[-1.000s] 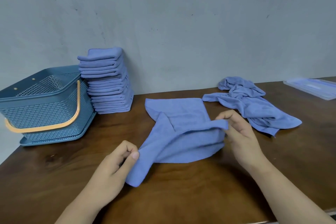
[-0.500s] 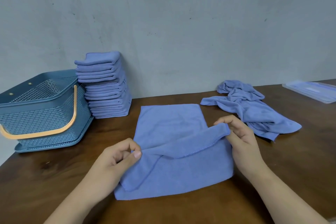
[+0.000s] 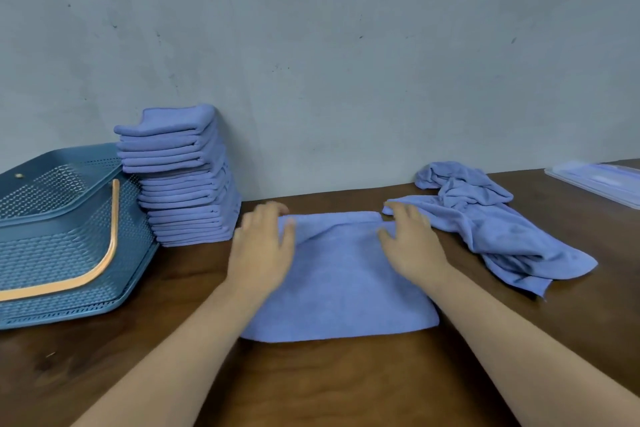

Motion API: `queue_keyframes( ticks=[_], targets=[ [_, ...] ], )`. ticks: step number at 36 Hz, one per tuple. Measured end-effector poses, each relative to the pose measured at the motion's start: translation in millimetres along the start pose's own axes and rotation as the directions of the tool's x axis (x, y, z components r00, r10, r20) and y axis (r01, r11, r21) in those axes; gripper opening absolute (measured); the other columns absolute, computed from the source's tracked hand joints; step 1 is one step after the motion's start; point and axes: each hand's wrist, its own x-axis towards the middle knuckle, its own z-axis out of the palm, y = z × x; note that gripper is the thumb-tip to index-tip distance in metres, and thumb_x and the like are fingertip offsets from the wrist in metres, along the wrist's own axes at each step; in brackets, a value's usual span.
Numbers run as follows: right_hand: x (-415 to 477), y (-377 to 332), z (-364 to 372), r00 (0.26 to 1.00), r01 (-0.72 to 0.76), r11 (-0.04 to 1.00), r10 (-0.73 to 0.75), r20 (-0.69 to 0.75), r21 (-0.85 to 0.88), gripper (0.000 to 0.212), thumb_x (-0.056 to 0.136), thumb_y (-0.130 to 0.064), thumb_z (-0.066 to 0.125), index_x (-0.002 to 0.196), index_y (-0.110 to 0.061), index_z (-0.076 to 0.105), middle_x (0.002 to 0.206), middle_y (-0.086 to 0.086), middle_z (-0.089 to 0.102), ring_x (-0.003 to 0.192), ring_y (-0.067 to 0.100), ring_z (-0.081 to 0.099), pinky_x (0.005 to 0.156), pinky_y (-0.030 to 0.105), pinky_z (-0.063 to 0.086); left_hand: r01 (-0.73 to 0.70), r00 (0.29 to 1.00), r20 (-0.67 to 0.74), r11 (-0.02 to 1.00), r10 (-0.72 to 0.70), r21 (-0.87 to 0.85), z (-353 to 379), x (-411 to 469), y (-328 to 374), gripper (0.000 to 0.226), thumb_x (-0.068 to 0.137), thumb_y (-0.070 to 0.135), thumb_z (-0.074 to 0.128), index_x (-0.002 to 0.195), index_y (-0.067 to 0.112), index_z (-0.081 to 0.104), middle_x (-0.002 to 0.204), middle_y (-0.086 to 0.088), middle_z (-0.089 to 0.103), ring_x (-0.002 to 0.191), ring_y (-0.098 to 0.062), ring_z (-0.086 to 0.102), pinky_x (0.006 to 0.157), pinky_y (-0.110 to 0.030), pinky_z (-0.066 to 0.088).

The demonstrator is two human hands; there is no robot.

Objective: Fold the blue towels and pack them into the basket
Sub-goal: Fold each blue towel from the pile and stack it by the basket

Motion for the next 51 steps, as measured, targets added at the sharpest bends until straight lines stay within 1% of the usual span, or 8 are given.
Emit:
queue_keyframes(
  ticks=[5,11,28,31,35,39,46,51],
  targets=[
    [-13,-5,18,0.933,0.321,0.934,-0.283,0.223,-0.157,0.047,0.105,-0.047,0.050,0.150,-0.032,0.051,0.156,-0.006,0.047,0.147,0.021,0.042,0.121,0.045,0.030,-0.416,0.806,0.469,0.909,0.362,0.013,27,-25,2,0.047,0.106,0.060,0.038,0.143,0.035,0.052,0.148,0.017,0.052,0.147,-0.010,0.037,0.125,-0.045,0.026],
    [-36,-9,10,0.821,0.333,0.921,-0.177,0.543,-0.203,0.068,0.106,-0.070,0.024,0.167,-0.047,0.005,0.175,-0.016,-0.010,0.161,0.007,-0.013,0.131,0.046,-0.005,-0.307,0.683,0.712,0.948,0.162,0.079,21,-50,0,0.069,0.104,0.075,0.018,0.166,0.050,0.001,0.173,0.025,-0.011,0.157,0.001,-0.022,0.131,-0.043,-0.012],
    [-121,-16,-24,0.763,0.412,0.888,-0.215,0.610,-0.203,0.069,0.104,-0.076,0.016,0.164,-0.051,-0.009,0.171,-0.019,-0.024,0.157,0.005,-0.026,0.131,0.041,-0.009,-0.294,0.669,0.734,0.949,0.120,0.112,-23,-140,42,0.071,0.105,0.071,0.016,0.165,0.047,-0.012,0.171,0.023,-0.025,0.155,-0.001,-0.031,0.129,-0.045,-0.016],
    [-107,-20,-32,0.784,0.444,0.867,-0.255,0.566,-0.225,0.069,0.101,-0.078,0.028,0.164,-0.048,0.022,0.174,-0.017,0.013,0.160,0.007,0.010,0.130,0.037,0.014,-0.336,0.704,0.686,0.937,0.184,0.094,-30,-125,41,0.065,0.104,0.072,0.026,0.164,0.047,0.017,0.173,0.024,0.009,0.160,-0.004,0.003,0.130,-0.037,0.004],
    [-64,-27,-35,0.855,0.393,0.917,-0.335,0.396,-0.072,0.044,0.104,-0.061,0.045,0.140,-0.039,0.058,0.140,-0.025,0.056,0.127,-0.001,0.048,0.111,0.034,0.042,-0.270,0.827,0.504,0.962,0.252,-0.038,-32,-78,24,0.044,0.104,0.059,0.038,0.139,0.038,0.056,0.138,0.023,0.057,0.131,-0.003,0.048,0.113,-0.034,0.038],
    [-33,-20,-15,0.848,0.294,0.954,-0.289,0.443,0.060,0.044,0.109,-0.050,0.047,0.150,-0.036,0.053,0.149,-0.027,0.049,0.136,-0.003,0.046,0.116,0.030,0.039,-0.043,0.834,0.544,0.993,0.096,-0.110,-20,-39,-24,0.039,0.109,0.048,0.047,0.147,0.041,0.051,0.145,0.029,0.051,0.140,0.002,0.041,0.118,-0.029,0.036],
    [-19,17,2,0.850,0.263,0.960,-0.182,0.494,-0.098,0.055,0.107,-0.065,0.028,0.161,-0.052,0.031,0.170,-0.029,0.014,0.158,-0.005,0.004,0.131,0.037,0.006,-0.032,0.794,0.608,0.999,0.000,0.041,-14,-34,-72,0.057,0.109,0.057,0.040,0.163,0.042,0.031,0.168,0.028,0.023,0.156,0.010,0.008,0.130,-0.028,0.006],
    [-18,25,-6,0.889,0.179,0.966,-0.077,0.452,-0.188,0.055,0.108,-0.064,0.023,0.161,-0.052,0.029,0.169,-0.030,0.016,0.159,-0.002,0.008,0.131,0.042,0.007,-0.008,0.805,0.591,0.997,-0.043,0.083,-10,-38,-73,0.056,0.108,0.061,0.032,0.162,0.047,0.028,0.167,0.033,0.017,0.156,0.011,0.002,0.132,-0.037,-0.001]
  ],
)
